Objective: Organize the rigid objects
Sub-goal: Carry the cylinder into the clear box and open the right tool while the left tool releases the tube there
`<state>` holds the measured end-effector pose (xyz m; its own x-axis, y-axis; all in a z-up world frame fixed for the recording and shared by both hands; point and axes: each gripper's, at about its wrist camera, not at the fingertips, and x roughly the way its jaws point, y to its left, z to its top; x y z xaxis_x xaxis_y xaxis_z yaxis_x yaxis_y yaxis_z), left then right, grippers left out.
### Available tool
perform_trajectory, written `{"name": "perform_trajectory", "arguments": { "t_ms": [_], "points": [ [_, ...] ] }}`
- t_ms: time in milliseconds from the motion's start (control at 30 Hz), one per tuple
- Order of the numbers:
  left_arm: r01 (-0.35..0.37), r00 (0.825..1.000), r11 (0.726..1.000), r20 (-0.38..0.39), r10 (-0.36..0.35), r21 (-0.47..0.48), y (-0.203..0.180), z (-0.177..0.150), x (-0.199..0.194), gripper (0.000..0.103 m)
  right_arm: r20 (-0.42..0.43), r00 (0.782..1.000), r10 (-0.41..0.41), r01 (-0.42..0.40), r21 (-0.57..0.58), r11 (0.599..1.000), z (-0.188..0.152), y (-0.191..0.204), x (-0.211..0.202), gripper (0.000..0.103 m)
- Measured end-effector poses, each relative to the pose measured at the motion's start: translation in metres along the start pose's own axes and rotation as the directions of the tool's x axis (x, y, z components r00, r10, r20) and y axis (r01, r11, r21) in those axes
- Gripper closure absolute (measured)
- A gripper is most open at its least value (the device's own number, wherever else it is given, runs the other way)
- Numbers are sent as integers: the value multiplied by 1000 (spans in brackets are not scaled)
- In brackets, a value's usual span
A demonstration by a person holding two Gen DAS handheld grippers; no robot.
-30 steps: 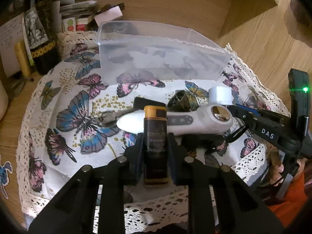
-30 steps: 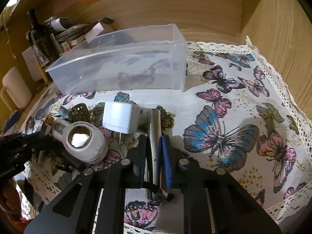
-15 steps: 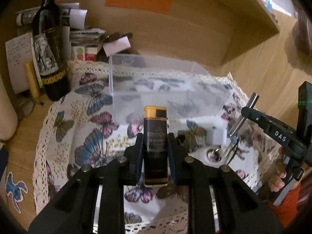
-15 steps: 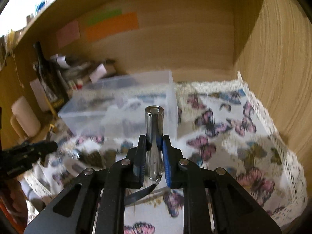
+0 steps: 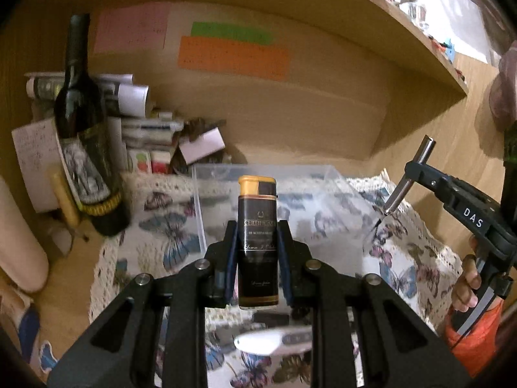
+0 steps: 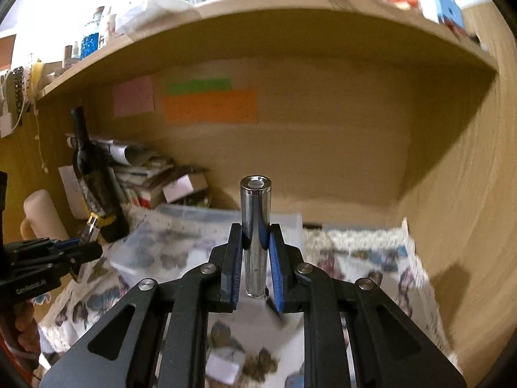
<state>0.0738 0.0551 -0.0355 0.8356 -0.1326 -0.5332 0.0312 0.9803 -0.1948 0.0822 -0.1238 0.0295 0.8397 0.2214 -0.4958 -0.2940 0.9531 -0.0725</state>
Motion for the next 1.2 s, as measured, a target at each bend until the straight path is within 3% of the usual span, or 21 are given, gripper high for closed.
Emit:
{"name": "perform_trajectory", "arguments": {
  "t_ms": [200,433,667,833,1200],
  "points": [
    [-7,1000,1000,1,7,-1,8,25,19,81,22,999,-33,34,-49,998,20,6,17,89],
    [-24,996,1000,-86,26,20,10,33,63,81,-97,993,-64,56,-86,995,11,6,69,89],
    [-13,975,999,-221,22,39,7,23,111,81,-247,967,-61,32,-118,993,-8,5,113,89],
    [-13,961,998,-277,30,63,3,19,133,81,-341,939,-49,-10,-169,986,-20,15,136,89],
    [-24,945,995,-322,53,95,-3,17,153,81,-411,911,-15,-78,-211,974,-31,33,151,89]
  ]
}}
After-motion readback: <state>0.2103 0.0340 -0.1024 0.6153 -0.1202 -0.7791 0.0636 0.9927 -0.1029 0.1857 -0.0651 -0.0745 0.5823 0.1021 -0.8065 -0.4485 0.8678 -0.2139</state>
